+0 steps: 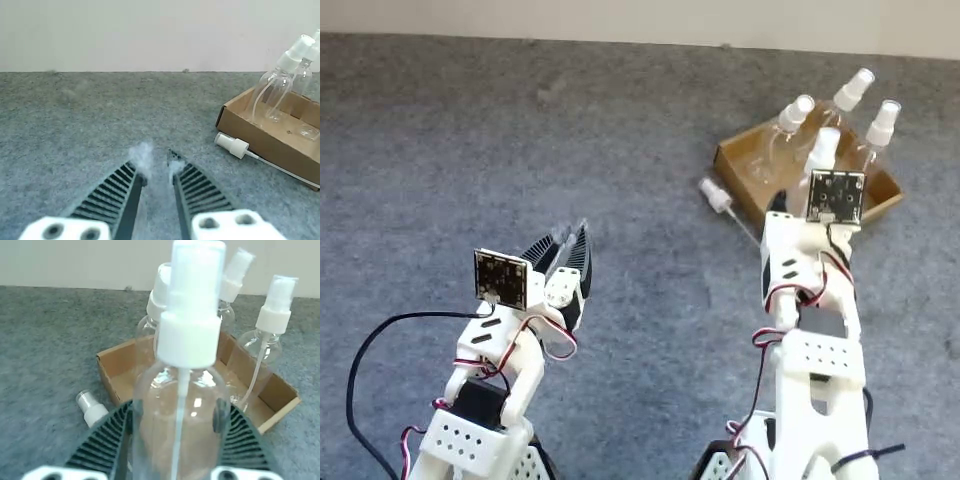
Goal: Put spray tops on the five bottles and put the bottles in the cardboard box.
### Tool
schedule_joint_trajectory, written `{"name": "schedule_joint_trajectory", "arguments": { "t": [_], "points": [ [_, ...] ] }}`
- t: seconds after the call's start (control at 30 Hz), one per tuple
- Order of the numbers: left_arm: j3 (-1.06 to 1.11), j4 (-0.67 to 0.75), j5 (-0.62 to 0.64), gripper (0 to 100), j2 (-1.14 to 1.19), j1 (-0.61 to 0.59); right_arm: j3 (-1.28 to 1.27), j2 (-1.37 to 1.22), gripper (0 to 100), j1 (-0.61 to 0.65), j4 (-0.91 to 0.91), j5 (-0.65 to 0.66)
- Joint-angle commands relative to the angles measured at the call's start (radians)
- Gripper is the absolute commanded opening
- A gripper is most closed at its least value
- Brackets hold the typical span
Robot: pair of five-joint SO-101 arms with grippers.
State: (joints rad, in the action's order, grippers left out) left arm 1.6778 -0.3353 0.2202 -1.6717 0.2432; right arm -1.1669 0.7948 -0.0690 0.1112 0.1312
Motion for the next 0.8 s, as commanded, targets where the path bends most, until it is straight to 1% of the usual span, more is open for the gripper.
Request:
{"name": "schedule_joint_trajectory", "arguments": {
  "t": [0.0,0.2,0.37,0.77],
  "points": [
    [0.024,-0.003,-0.014,3,-0.004,-0.016,0.073,-0.01,15.6,-0.031,-0.096,0.017],
    [0.024,-0.003,-0.015,3,-0.004,-0.021,0.073,-0.036,15.7,-0.031,-0.134,0.017],
    [0.024,0.002,-0.009,3,-0.004,-0.07,0.064,-0.038,15.9,-0.031,-0.134,0.011],
    [0.024,0.002,-0.009,3,-0.004,-0.07,0.001,-0.038,15.9,-0.031,-0.134,0.017]
  ]
}}
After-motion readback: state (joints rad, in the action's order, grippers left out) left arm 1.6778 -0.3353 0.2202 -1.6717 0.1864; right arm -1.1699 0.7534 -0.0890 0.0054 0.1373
